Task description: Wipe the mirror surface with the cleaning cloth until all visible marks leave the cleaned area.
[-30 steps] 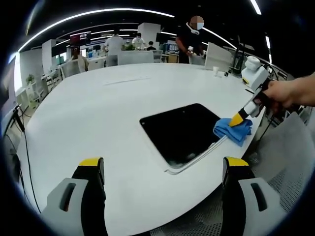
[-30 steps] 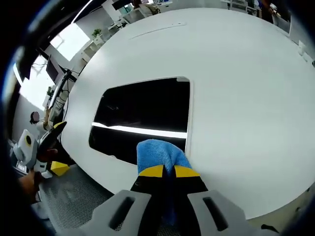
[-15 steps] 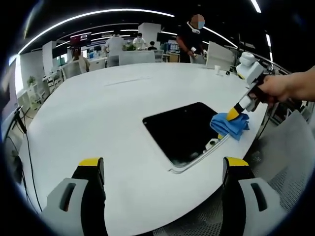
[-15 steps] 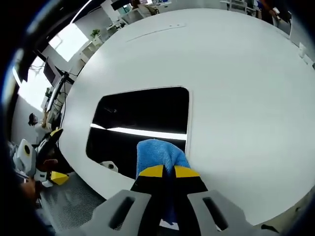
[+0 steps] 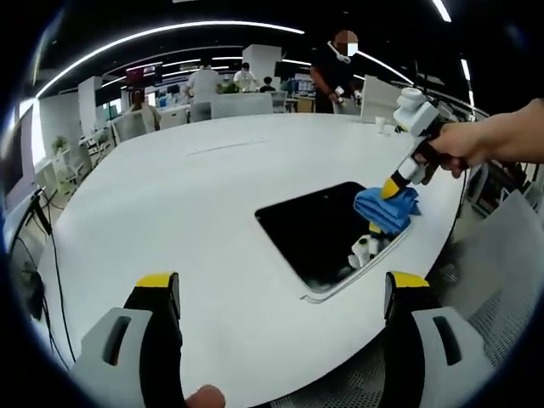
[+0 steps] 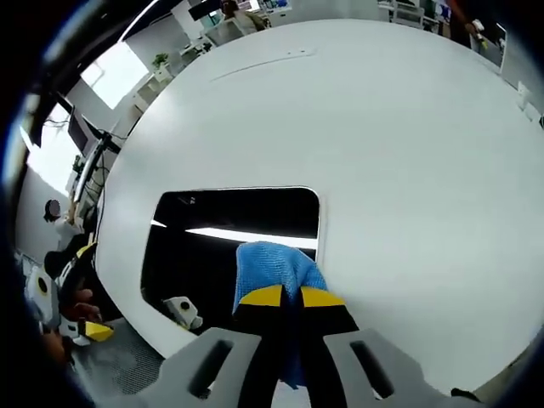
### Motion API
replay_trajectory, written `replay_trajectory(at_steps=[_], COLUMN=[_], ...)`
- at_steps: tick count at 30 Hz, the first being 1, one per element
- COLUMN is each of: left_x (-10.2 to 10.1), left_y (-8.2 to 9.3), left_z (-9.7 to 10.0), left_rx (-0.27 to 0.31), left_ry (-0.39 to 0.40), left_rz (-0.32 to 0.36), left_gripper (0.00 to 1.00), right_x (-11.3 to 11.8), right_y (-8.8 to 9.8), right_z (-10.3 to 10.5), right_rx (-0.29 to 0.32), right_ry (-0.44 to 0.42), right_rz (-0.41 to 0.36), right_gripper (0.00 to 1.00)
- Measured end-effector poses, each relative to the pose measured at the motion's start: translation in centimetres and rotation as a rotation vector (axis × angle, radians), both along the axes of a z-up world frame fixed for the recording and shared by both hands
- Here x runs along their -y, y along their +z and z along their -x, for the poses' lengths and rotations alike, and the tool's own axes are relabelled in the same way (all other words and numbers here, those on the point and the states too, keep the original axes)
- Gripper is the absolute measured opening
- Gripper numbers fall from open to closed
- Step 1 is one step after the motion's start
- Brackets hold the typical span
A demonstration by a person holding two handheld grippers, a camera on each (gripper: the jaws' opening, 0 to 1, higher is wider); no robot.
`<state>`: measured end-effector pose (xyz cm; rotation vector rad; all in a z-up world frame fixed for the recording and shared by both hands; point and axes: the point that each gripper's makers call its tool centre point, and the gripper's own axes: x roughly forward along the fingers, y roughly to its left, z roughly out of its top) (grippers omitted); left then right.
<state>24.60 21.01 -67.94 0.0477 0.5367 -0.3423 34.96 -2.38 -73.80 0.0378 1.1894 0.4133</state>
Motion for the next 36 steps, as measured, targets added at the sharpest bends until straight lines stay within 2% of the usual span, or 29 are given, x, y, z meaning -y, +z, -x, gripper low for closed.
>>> replay_trajectory(at_steps=[16, 31, 36], left_x=[-0.3, -0.2, -0.3], left_y=[0.1, 0.6, 0.2], left_z=[-0.1, -0.2, -0.2], left_rx=[0.013, 0.029, 0.015], left_ry=[-0.003, -0.001, 0.000], left_rz=[-0.020, -0.012, 0.000], left_gripper=[0.99, 0.99, 0.99], right_x=[-0.6, -1.0, -1.3], right_y=[0.2, 0.3, 0.1], right_z=[-4.4, -6.4, -7.4], right_rx=[0.038, 0.052, 0.054], right_ry=[-0.015, 0.000, 0.011], right_rz=[0.018, 0.033, 0.045], right_gripper=[0.00, 0.00, 0.00])
